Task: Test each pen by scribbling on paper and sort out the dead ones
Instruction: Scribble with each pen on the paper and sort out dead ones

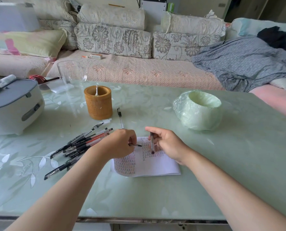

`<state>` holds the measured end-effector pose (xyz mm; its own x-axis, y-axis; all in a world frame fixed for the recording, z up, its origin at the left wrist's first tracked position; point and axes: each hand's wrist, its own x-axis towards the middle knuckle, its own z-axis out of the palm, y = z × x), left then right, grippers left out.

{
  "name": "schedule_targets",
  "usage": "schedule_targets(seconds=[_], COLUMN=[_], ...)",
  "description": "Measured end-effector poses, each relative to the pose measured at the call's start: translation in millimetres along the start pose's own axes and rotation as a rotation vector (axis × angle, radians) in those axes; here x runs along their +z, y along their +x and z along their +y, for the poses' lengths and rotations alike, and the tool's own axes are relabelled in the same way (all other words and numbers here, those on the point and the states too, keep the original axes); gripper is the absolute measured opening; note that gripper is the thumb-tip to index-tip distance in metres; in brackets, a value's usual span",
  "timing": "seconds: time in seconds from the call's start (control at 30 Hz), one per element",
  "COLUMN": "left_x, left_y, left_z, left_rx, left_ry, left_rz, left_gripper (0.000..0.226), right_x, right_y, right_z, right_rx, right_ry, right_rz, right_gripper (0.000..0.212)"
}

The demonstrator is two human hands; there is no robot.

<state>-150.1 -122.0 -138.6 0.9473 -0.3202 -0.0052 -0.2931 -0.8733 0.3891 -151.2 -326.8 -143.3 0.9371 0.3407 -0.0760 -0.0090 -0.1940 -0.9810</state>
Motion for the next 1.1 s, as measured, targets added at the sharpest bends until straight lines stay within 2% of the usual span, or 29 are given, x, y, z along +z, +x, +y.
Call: schedule_targets(seconds=[0.13, 0.3, 0.53, 0.97, 1.1], left_x=[-0.4, 0.7, 7.9, 16.4, 17.1], left_y=[0.5, 1.5, 5.3, 12.8, 14.7], left_z=[0.1, 0.4, 2.1, 5.4, 6.1], left_rx=[-0.012, -0.001, -0.030, -0.065, -0.083], left_ry=[0.050, 0.075, 0.013, -0.007, -0.022], left_rz=[-0.045, -0.082, -0.044, 0.016, 0.013], left_gripper=[0.017, 0.024, 0.038, 0.050, 0.051], right_x=[3.5, 4.0, 7.2, 6.3, 7.6], right_y=[-5.8, -9.5, -10.0, -13.4, -13.2], right_z=[5.8, 11.0, 17.7, 26.8, 26.6], right_rx=[-0.031, 0.039, -0.029, -0.130, -0.137], right_ry=[-0.009, 0.006, -0.222, -0.251, -0.355], right_rz=[0.024, 0.056, -0.006, -0.034, -0.029], right_gripper=[0.023, 0.020, 0.024, 0.024, 0.026])
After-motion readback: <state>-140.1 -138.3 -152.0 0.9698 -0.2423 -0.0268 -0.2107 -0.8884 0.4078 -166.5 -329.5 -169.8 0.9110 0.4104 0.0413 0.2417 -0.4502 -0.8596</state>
